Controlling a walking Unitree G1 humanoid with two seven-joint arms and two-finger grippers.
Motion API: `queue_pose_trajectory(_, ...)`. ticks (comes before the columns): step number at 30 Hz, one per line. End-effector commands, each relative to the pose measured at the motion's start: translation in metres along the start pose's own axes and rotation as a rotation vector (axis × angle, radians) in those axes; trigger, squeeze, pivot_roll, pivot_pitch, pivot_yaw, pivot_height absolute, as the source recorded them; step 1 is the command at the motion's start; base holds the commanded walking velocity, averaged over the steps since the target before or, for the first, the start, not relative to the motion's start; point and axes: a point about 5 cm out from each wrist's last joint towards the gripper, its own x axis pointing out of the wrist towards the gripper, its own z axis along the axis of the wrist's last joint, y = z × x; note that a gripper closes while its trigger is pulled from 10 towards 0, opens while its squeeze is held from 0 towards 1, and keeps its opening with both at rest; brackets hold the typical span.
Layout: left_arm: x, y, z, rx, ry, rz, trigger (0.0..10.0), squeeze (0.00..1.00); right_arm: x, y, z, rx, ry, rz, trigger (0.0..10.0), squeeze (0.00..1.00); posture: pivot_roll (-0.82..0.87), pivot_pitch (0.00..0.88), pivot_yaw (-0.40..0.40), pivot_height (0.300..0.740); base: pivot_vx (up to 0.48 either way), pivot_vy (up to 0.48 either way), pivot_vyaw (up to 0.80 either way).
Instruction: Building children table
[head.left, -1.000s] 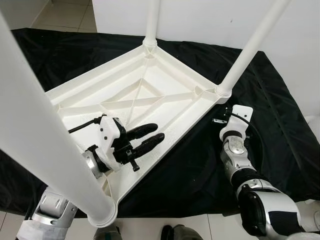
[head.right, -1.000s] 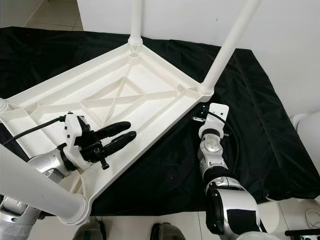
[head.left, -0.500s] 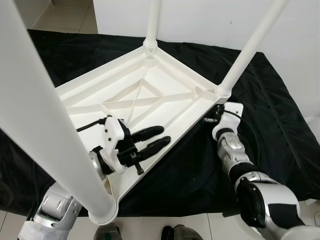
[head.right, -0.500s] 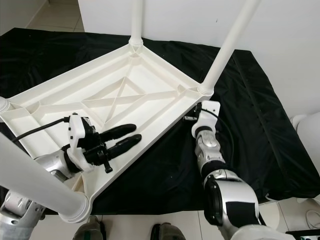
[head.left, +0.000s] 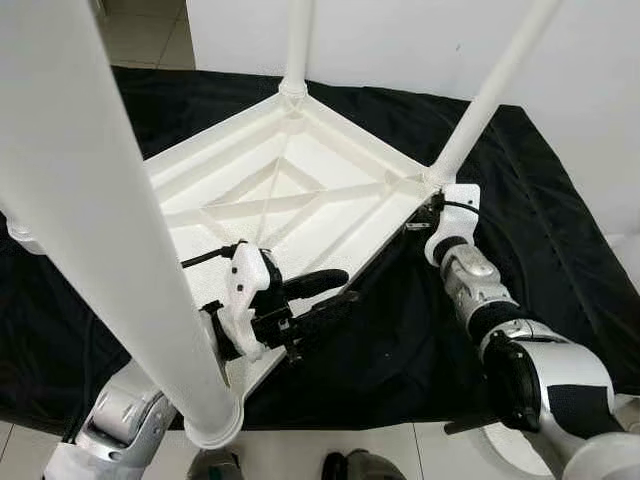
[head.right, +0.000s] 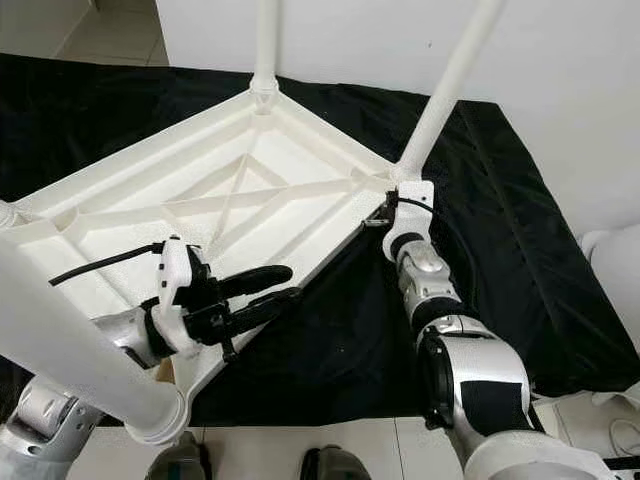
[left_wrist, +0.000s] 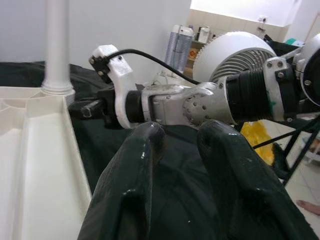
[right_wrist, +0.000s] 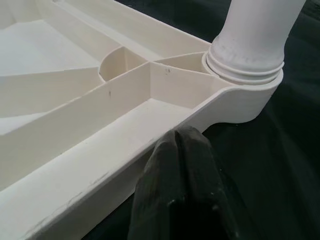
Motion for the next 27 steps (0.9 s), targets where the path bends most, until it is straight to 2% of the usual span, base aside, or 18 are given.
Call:
queue_pose_trajectory(1,0.006,-0.007,0.002,-0.023,-0.005,-0.063,10.0,0.00,0.006,0.017,0.008,0.014,-0.007,0.107,10.0,0.00,0.19,0.070,-0.088,0.740,0.000,0.000,0.00)
queue_pose_trajectory(3,0.009,-0.008,0.003,-0.045,0.003,-0.067,10.0,0.00,0.008,0.027,0.010,0.011,-0.008,0.156,10.0,0.00,0.18,0.072,-0.087,0.740,0.000,0.000,0.00)
queue_pose_trajectory(11,0.014,-0.008,0.008,-0.074,-0.001,-0.057,10.0,0.00,0.012,0.039,0.014,0.049,-0.019,0.186,10.0,0.00,0.18,0.088,-0.077,0.740,0.000,0.000,0.00)
queue_pose_trajectory(15,0.010,-0.004,0.004,-0.062,0.037,-0.040,10.0,0.00,0.009,0.030,0.013,0.031,-0.046,0.123,10.0,0.00,0.17,0.095,-0.081,0.740,0.000,0.000,0.00)
queue_pose_trajectory(17,-0.003,0.005,-0.003,-0.027,0.088,-0.012,10.0,0.00,0.001,0.015,0.008,0.013,-0.102,0.064,10.0,0.00,0.16,0.095,-0.076,0.740,0.000,0.000,0.00)
queue_pose_trajectory(18,-0.009,0.010,-0.006,-0.026,0.111,0.008,10.0,0.00,-0.003,0.008,0.005,0.033,-0.124,0.041,10.0,0.00,0.16,0.095,-0.074,0.740,0.000,0.000,0.00)
queue_pose_trajectory(19,-0.009,0.010,-0.006,-0.026,0.111,0.008,10.0,0.00,-0.003,0.008,0.005,0.033,-0.124,0.041,10.0,0.00,0.16,0.095,-0.074,0.740,0.000,0.000,0.00)
queue_pose_trajectory(22,-0.020,0.024,-0.011,0.045,0.161,0.074,10.0,0.00,-0.022,-0.011,-0.003,0.036,-0.215,-0.014,10.0,0.00,0.15,0.093,-0.066,0.740,0.000,0.000,0.00)
queue_pose_trajectory(23,-0.021,0.027,-0.011,0.045,0.166,0.092,10.0,0.00,-0.029,-0.014,-0.005,0.033,-0.246,-0.021,10.0,0.00,0.14,0.093,-0.061,0.740,0.000,0.000,0.00)
queue_pose_trajectory(26,-0.020,0.029,-0.011,0.037,0.168,0.103,10.0,0.00,-0.033,-0.016,-0.006,0.035,-0.264,-0.022,10.0,0.00,0.14,0.093,-0.061,0.740,0.000,0.000,0.00)
queue_pose_trajectory(27,-0.019,0.030,-0.007,0.016,0.133,0.102,10.0,1.00,-0.041,-0.017,-0.008,0.055,-0.292,-0.034,10.0,0.90,0.12,0.092,-0.054,0.740,0.000,0.000,0.00)
